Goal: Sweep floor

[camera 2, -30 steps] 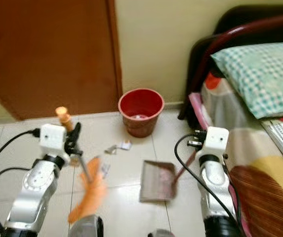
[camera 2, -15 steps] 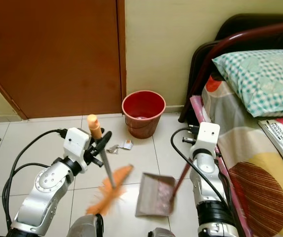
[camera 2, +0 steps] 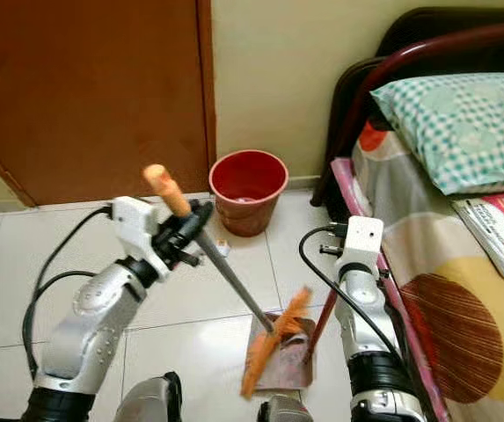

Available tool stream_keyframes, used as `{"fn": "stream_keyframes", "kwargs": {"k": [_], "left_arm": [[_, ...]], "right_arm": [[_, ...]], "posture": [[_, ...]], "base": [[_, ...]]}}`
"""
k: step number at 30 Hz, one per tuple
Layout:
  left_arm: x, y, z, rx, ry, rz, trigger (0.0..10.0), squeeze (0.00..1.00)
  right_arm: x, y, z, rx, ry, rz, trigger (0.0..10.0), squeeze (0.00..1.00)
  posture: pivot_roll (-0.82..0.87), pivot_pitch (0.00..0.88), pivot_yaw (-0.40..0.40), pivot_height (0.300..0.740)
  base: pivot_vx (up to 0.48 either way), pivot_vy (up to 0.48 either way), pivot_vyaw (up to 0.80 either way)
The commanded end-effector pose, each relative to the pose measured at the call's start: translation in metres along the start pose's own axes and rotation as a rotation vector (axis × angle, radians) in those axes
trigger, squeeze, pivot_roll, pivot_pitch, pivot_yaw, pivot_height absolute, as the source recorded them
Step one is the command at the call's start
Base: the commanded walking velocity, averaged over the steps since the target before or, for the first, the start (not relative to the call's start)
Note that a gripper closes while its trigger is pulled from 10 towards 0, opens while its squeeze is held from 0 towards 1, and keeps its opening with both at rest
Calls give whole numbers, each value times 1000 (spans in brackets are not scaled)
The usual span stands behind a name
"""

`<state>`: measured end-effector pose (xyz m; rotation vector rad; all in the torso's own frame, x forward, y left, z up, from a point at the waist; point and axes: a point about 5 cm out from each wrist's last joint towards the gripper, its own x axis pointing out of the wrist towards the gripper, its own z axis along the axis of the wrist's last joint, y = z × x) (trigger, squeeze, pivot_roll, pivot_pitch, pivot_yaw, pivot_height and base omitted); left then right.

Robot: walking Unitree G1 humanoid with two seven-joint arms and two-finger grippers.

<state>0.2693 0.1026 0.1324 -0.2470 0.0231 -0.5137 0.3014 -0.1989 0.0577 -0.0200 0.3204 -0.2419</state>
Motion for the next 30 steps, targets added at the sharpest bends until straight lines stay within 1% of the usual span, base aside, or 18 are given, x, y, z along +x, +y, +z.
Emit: {"fn": "stream_keyframes", "kwargs": {"k": [1,3,6,7,10,11,13,14,15,17,18,19,20,22,23,26,28,30], "left_arm": [[-8,18,14,-3,-54,91,10000,0],[-12,28,17,5,-61,140,10000,0],[-26,62,29,87,-90,285,10000,0],[-26,62,29,87,-90,285,10000,0],[-35,78,35,117,-96,350,10000,0],[-42,88,35,136,-88,390,10000,0],[-47,93,34,155,-72,409,10000,0],[-52,95,30,182,-50,419,10000,0],[-53,96,29,190,-44,421,10000,0],[-59,95,18,200,0,427,10000,0],[-61,89,8,210,21,421,10000,0],[-61,89,8,210,21,421,10000,0],[-62,81,-1,225,40,418,10000,0],[-61,77,-4,243,39,419,10000,0],[-60,72,-6,263,30,416,10000,0],[-60,66,-9,274,25,421,10000,0],[-61,61,-14,299,32,414,10000,0],[-61,60,-15,321,36,402,10000,0]], "right_arm": [[-1,-7,-6,-9,31,-14,10000,0],[-1,-7,-7,-8,31,-9,10000,0],[-1,-6,-6,-12,24,8,10000,0],[-1,-6,-6,-12,24,8,10000,0],[-4,-9,-7,1,23,14,10000,0],[-6,-10,-7,15,10,24,10000,0],[-7,-10,-6,26,-7,36,10000,0],[-8,-8,-3,44,-35,54,10000,0],[-9,-7,-2,50,-44,60,10000,0],[-13,-4,5,134,-113,100,10000,0],[-18,-4,12,147,-176,120,10000,0],[-18,-4,12,147,-176,120,10000,0],[-26,-3,17,136,-230,148,10000,0],[-30,-3,19,130,-255,164,10000,0],[-34,-2,19,119,-267,172,10000,0],[-38,-2,18,124,-272,177,10000,0],[-41,-2,18,135,-282,186,10000,0],[-42,-2,19,135,-289,188,10000,0]], "posture": [[47,161,-66,740],[47,158,-63,740],[43,153,-64,740],[43,153,-64,740],[44,149,-69,740],[45,143,-69,740],[46,134,-65,740],[48,124,-56,740],[48,124,-56,740],[53,112,-50,740],[54,103,-46,740],[54,103,-46,740],[54,93,-45,740],[57,84,-45,740],[57,78,-44,740],[54,64,-43,740],[51,61,-41,740],[49,56,-39,740]], "base": [[0,0,0],[0,0,0],[0,0,0],[0,0,0],[0,0,0],[0,0,0],[0,0,0],[0,0,0],[0,0,0],[0,0,0],[0,0,0],[0,0,0],[0,0,0],[0,0,0],[0,0,0],[0,0,0],[343,0,0],[349,0,0]]}}
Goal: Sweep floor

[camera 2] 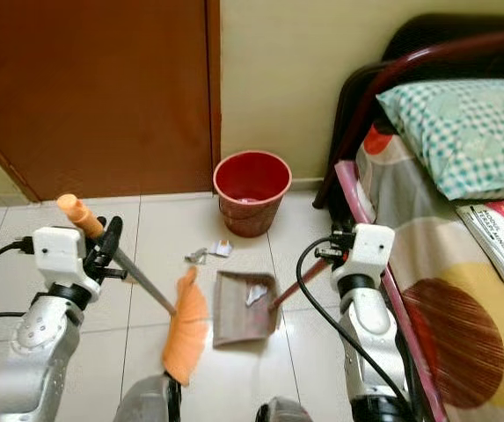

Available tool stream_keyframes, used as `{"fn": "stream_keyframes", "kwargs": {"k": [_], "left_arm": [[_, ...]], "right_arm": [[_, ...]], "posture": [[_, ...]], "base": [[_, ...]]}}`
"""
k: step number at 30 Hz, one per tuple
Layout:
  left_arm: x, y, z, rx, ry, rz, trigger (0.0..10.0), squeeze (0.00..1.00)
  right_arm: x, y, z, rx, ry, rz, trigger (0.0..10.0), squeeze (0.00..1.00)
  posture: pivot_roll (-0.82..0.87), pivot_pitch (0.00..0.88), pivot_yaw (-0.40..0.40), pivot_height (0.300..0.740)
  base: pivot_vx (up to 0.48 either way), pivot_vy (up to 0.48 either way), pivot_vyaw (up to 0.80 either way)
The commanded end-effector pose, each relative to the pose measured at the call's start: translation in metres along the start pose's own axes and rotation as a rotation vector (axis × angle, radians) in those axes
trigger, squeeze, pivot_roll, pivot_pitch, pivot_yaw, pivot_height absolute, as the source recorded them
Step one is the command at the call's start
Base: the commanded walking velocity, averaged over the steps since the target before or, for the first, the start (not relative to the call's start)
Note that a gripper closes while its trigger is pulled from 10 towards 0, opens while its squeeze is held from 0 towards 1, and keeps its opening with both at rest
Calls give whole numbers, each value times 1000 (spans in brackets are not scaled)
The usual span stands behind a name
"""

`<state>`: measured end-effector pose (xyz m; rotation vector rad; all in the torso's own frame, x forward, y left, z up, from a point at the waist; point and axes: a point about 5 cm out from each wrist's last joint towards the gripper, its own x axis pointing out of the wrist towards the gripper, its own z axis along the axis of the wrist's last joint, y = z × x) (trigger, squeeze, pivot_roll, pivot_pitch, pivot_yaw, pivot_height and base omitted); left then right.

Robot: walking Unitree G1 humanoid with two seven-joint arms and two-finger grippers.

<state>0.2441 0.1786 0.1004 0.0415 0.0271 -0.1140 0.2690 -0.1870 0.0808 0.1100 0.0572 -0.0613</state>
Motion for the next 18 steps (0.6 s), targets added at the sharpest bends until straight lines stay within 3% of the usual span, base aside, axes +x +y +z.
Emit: {"fn": "stream_keyframes", "kwargs": {"k": [1,18], "left_arm": [[0,0,1,46,-1,-6,10000,0],[9,8,8,125,-64,24,10000,0]], "right_arm": [[0,-4,8,-2,-42,-8,10000,0],[3,-6,15,-6,-67,-24,10000,0]], "posture": [[47,50,-36,740],[35,28,-31,740]], "base": [[349,0,0],[386,0,0]]}}
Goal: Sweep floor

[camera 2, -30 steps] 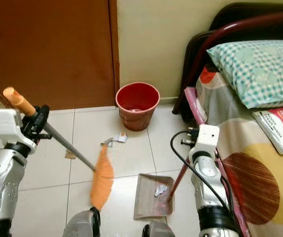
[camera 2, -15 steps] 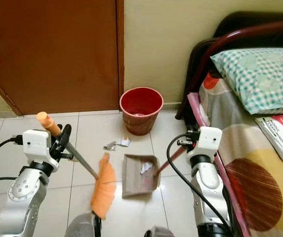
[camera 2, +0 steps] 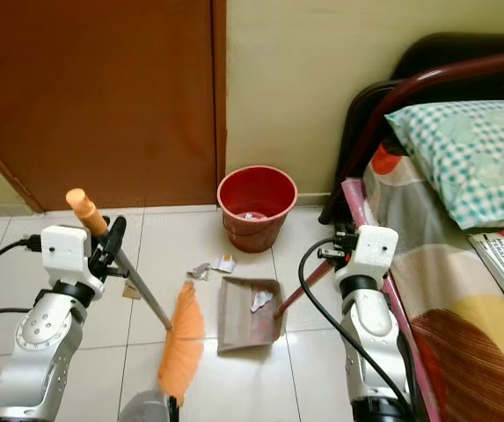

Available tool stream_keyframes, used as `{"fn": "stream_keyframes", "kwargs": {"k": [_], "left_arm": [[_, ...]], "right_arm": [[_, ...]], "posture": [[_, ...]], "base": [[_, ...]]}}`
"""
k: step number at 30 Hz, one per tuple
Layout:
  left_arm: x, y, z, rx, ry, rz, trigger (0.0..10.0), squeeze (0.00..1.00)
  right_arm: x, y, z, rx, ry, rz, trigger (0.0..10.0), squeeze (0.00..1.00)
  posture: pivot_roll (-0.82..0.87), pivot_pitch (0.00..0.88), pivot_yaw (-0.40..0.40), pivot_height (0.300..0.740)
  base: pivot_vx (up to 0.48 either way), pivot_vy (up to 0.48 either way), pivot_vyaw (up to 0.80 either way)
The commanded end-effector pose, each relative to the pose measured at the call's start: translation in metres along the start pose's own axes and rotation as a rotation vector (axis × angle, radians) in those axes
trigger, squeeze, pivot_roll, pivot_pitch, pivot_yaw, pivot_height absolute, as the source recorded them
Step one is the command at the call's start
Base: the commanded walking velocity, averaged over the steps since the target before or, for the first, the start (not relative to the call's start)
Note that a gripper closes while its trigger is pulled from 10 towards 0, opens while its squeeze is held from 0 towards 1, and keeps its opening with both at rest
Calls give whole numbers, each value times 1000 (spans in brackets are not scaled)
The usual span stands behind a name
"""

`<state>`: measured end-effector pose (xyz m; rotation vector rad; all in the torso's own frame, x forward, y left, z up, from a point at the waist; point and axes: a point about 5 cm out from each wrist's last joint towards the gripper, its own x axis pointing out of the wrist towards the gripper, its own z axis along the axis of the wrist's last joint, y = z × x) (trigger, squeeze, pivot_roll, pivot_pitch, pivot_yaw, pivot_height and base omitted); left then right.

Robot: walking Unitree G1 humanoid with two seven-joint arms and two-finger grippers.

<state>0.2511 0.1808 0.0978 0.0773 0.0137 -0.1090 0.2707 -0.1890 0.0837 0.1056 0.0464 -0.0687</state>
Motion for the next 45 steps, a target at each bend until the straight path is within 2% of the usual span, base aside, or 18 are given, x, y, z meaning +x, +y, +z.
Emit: {"fn": "stream_keyframes", "kwargs": {"k": [1,14,20,29,42,44,45], "left_arm": [[3,6,11,102,-59,15,10000,0],[2,4,8,95,-48,15,10000,0],[-1,11,0,130,-4,64,10000,0],[-2,12,-4,144,11,73,10000,0],[-4,20,-15,165,91,141,10000,0],[-6,24,-19,178,117,154,10000,0],[-6,24,-19,178,117,154,10000,0]], "right_arm": [[1,-5,12,-2,-56,-18,10000,0],[1,-6,12,-6,-52,-20,10000,0],[0,-9,9,-7,-28,-17,10000,0],[0,-8,7,26,-6,11,10000,0],[7,6,18,91,-16,107,10000,0],[10,19,33,141,-43,190,10000,0],[10,19,33,141,-43,190,10000,0]], "posture": [[35,28,-31,740],[30,28,-34,740],[27,40,-37,740],[27,40,-37,740],[21,51,-36,740],[21,53,-38,740],[21,53,-38,740]], "base": [[412,0,0],[378,0,0],[0,0,0],[0,0,0],[0,0,0],[0,0,0],[0,0,0]]}}
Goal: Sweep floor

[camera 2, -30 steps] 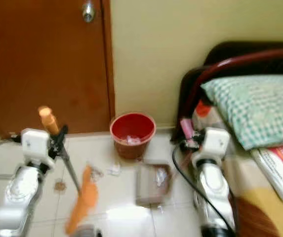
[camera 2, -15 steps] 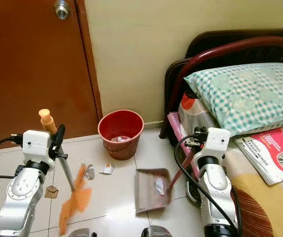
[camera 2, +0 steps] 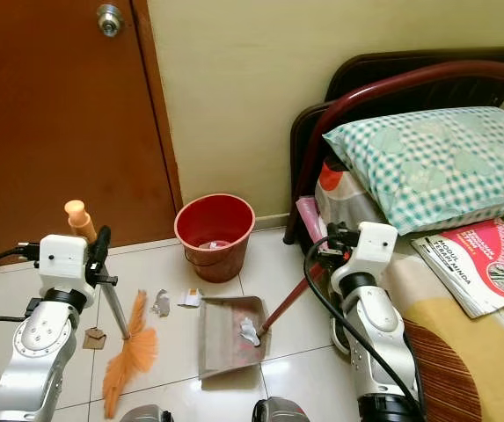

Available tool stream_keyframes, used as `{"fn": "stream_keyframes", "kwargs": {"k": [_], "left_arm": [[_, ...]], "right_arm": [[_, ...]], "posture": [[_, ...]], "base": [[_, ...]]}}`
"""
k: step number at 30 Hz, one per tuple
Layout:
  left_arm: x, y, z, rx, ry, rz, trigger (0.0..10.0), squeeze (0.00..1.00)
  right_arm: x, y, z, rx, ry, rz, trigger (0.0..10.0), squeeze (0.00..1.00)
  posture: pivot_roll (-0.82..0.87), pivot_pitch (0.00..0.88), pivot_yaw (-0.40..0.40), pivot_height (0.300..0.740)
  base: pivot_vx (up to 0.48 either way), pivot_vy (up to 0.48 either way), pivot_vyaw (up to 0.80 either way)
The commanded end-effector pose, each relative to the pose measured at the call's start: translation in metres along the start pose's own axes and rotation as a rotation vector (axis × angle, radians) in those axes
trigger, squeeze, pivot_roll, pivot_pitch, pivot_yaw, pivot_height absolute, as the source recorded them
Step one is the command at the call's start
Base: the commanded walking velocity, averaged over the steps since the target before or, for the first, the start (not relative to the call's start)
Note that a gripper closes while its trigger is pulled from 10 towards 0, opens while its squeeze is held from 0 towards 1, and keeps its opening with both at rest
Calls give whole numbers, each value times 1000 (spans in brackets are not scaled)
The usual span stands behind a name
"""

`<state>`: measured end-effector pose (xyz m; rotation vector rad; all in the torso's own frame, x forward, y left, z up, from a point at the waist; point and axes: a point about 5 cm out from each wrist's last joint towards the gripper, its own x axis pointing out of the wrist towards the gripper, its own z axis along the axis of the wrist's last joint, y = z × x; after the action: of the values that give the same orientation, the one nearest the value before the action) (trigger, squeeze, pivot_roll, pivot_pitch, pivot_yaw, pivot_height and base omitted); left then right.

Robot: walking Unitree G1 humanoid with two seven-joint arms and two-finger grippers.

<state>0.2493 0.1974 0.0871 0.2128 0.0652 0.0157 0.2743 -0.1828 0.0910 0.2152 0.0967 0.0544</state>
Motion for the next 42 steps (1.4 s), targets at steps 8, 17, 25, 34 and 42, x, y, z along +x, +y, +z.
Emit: {"fn": "stream_keyframes", "kwargs": {"k": [8,17,25,34,42], "left_arm": [[0,4,-11,6,66,31,10000,0],[1,0,-11,-7,69,28,10000,0],[1,-6,-11,-22,70,15,10000,0],[3,-8,-9,-28,65,5,10000,0],[1,-10,-9,-28,64,1,10000,0]], "right_arm": [[16,34,80,93,-226,245,10000,0],[29,50,142,110,-382,342,10000,0],[41,54,191,-22,-563,313,10000,0],[51,86,182,-260,-637,313,10000,0],[43,125,117,-473,-603,490,10000,0]], "posture": [[9,56,-39,740],[13,57,-45,740],[12,62,-45,740],[21,69,-44,740],[30,73,-47,740]], "base": [[0,0,0],[0,0,0],[0,0,0],[0,0,0],[0,0,0]]}}
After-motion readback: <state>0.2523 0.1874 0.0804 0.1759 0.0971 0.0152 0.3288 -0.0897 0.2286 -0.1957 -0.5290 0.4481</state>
